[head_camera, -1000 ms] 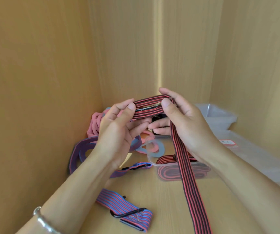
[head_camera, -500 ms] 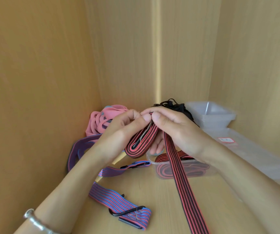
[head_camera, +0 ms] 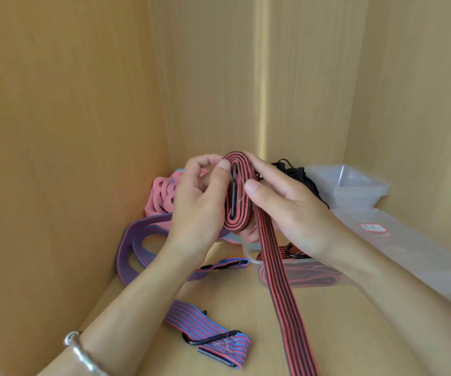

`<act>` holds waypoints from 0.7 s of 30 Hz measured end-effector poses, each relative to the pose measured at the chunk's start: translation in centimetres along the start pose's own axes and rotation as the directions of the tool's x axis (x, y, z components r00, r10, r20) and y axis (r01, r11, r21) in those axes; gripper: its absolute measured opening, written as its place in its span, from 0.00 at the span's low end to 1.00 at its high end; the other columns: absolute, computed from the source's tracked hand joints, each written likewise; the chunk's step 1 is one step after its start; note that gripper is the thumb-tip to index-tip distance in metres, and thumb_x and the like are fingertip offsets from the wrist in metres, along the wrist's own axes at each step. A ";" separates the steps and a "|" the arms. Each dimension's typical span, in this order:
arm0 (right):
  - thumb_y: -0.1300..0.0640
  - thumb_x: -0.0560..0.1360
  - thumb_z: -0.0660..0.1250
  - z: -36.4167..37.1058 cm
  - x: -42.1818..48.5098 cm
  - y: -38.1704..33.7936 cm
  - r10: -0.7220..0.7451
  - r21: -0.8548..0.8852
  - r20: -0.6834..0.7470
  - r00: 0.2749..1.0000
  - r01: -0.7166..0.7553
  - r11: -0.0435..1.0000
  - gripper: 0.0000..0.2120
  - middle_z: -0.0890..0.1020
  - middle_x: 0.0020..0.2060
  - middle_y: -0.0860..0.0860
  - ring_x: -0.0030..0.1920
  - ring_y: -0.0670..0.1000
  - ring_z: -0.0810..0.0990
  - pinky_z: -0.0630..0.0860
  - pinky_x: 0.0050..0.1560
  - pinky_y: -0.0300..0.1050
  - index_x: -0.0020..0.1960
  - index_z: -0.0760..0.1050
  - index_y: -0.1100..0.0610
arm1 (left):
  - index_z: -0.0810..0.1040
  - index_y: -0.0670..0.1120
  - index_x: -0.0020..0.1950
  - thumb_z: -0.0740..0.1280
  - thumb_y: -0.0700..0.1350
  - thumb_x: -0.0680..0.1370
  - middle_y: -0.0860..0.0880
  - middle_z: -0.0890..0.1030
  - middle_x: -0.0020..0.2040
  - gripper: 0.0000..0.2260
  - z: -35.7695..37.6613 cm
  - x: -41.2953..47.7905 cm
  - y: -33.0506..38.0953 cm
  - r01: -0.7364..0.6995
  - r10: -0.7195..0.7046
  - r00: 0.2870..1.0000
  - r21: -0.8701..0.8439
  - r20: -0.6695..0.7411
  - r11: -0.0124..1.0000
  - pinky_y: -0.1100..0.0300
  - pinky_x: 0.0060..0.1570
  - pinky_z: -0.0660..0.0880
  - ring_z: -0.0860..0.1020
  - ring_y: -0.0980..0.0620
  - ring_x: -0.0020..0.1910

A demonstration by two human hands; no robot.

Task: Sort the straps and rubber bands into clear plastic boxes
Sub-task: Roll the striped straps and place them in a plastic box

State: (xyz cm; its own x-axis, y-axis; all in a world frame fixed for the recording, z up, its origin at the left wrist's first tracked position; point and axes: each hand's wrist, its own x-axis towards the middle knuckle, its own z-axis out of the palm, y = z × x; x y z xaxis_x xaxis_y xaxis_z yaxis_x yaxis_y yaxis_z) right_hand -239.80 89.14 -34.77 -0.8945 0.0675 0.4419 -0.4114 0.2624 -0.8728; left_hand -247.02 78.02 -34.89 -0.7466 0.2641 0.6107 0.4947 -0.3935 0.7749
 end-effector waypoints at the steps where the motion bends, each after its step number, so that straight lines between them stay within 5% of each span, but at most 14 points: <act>1: 0.54 0.81 0.58 0.1 0.0 0.1 0.008 -0.016 0.016 1.000 -0.008 1.000 0.24 0.80 0.35 0.42 0.35 0.50 0.81 0.81 0.43 0.54 0.74 0.58 0.39 | 0.72 0.47 0.48 0.60 0.42 0.81 0.57 0.77 0.28 0.03 -0.1 0.2 0.0 -0.005 0.005 0.999 0.000 -0.050 1.000 0.66 0.27 0.69 0.72 0.60 0.26; 5: 0.55 0.81 0.60 0.7 -0.2 0.4 -0.030 -0.159 0.057 0.998 0.039 0.986 0.28 0.80 0.36 0.34 0.44 0.46 0.82 0.78 0.59 0.53 0.74 0.52 0.37 | 0.71 0.49 0.48 0.60 0.44 0.82 0.58 0.77 0.28 0.03 -0.5 0.6 -0.2 -0.011 0.018 0.988 0.045 -0.152 0.999 0.63 0.29 0.70 0.72 0.59 0.27; 8: 0.55 0.79 0.64 0.9 -0.4 0.5 -0.006 -0.164 0.066 0.998 0.017 0.986 0.33 0.83 0.40 0.41 0.45 0.48 0.84 0.79 0.52 0.45 0.76 0.50 0.39 | 0.69 0.50 0.48 0.59 0.46 0.82 0.57 0.76 0.27 0.03 -0.2 0.2 -0.5 0.008 0.004 0.988 0.077 -0.157 0.997 0.58 0.28 0.69 0.71 0.57 0.27; 15: 0.58 0.80 0.62 0.2 -0.1 0.0 0.029 -0.150 0.048 0.998 -0.022 0.988 0.29 0.82 0.38 0.49 0.35 0.52 0.83 0.80 0.45 0.55 0.77 0.57 0.43 | 0.72 0.52 0.50 0.60 0.52 0.81 0.45 0.78 0.42 0.05 -0.9 0.6 -1.0 0.149 -0.147 0.988 0.074 -0.043 0.986 0.56 0.34 0.69 0.74 0.49 0.37; 18: 0.53 0.75 0.61 -0.9 -0.1 -0.3 0.039 -0.101 0.085 0.996 -0.030 0.994 0.25 0.80 0.36 0.55 0.30 0.51 0.78 0.76 0.37 0.46 0.71 0.68 0.41 | 0.74 0.49 0.47 0.58 0.57 0.80 0.42 0.76 0.41 0.13 -1.5 1.2 -1.0 0.226 -0.231 0.970 0.068 0.079 0.972 0.60 0.28 0.67 0.73 0.48 0.37; 21: 0.55 0.73 0.58 -2.0 -0.2 -0.5 0.017 -0.041 0.097 0.995 -0.013 0.999 0.21 0.78 0.32 0.49 0.28 0.45 0.75 0.72 0.31 0.37 0.64 0.74 0.46 | 0.77 0.46 0.46 0.59 0.59 0.79 0.40 0.75 0.39 0.18 -2.1 1.7 -0.9 0.271 -0.277 0.954 0.063 0.113 0.961 0.61 0.28 0.63 0.73 0.50 0.30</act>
State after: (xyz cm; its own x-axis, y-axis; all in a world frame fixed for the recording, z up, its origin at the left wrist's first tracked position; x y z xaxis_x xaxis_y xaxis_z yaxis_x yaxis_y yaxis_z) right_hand -239.10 90.95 -34.00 -0.9140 -0.0219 0.4051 -0.3924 0.3011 -0.8691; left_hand -249.64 77.00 -34.91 -0.7989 0.4606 0.3869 0.3007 -0.2513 0.9200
